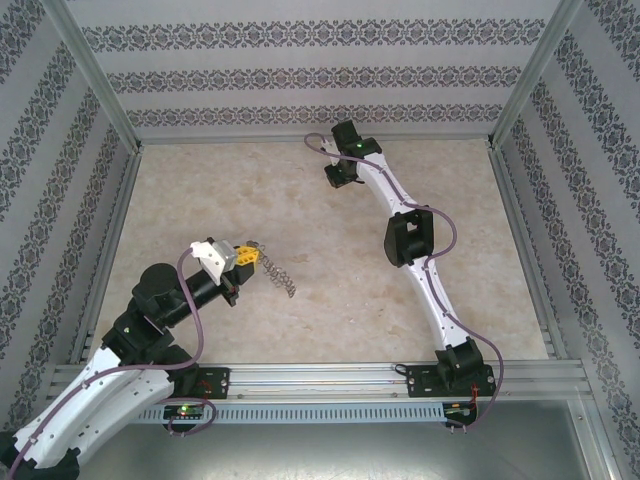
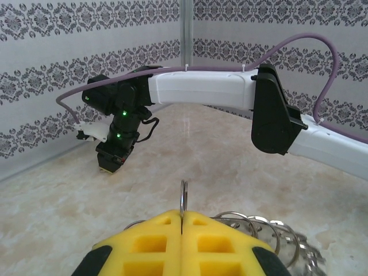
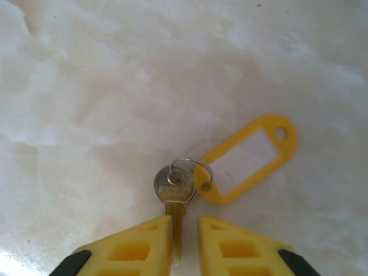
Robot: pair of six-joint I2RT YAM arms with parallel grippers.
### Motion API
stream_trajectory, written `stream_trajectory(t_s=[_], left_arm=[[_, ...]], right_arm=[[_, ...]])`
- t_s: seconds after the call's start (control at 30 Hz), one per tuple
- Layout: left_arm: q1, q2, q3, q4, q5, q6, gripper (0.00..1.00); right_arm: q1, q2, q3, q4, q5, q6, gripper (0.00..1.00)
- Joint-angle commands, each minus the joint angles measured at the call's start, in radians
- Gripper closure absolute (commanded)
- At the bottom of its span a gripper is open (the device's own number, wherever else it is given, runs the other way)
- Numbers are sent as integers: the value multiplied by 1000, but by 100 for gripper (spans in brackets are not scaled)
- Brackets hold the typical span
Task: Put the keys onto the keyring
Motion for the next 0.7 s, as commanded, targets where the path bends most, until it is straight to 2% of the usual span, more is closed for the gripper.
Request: stream_trajectory(t_s=[0.0, 0.23, 0.5, 0.67], left_arm=[[12, -13, 9, 66, -19, -8, 100], [12, -28, 15, 49, -16, -10, 100], [12, -32, 14, 54, -16, -11, 100], [13, -40, 9, 59, -7, -17, 100]], right_arm=[[-3, 14, 32, -16, 4, 16, 84], [-16, -3, -2, -47, -47, 48, 100], [-8, -90, -176, -55, -69, 62, 100], [4, -239, -410, 1, -60, 60, 100]])
